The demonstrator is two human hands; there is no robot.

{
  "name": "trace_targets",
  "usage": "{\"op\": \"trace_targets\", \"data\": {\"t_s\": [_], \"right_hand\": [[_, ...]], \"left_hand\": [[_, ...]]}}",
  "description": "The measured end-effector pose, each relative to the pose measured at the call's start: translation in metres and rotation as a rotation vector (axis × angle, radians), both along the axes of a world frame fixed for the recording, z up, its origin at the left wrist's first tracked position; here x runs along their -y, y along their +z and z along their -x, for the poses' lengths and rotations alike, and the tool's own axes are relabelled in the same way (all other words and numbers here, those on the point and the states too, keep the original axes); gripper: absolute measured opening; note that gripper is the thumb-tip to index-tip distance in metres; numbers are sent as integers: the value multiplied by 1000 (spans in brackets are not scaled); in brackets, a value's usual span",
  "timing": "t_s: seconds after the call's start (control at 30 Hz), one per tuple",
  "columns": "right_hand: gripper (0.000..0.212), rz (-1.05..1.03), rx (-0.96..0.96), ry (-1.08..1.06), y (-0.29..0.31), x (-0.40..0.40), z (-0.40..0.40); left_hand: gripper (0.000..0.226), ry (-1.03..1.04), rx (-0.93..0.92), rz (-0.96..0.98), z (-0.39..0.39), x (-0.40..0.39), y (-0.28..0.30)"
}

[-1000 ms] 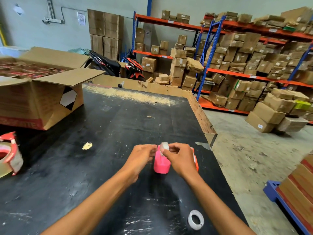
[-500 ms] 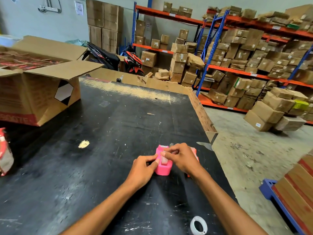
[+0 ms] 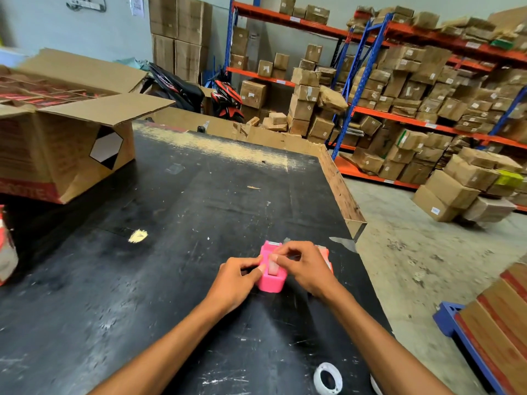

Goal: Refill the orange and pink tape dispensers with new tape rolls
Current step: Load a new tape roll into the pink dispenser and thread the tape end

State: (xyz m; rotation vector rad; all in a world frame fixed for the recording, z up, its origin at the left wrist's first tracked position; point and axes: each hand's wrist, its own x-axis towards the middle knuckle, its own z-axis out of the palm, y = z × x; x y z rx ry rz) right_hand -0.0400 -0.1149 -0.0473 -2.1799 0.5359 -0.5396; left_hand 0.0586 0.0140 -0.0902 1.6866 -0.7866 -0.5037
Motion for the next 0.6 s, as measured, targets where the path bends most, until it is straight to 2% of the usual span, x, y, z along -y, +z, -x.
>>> {"op": "trace_targets", "data": {"t_s": [0.07,0.17,0.33,0.47,0.6], "right_hand": [[15,0,-31,15,2,4,-1],[42,12,-131,50,3,9,-3],[27,88,-175,84,11,17,-9],[38,17,-230,156,18,18,-16],[35,92,-347,188,22,25,-20]], "left_hand": [[34,4,4,-4,0,0,0],[34,0,16,-8,-1,0,0],[33,-12,16,2,0,0,0],[31,-20,4,6,-1,-1,1],[31,-28,8,-2,-1,-1,1]]}}
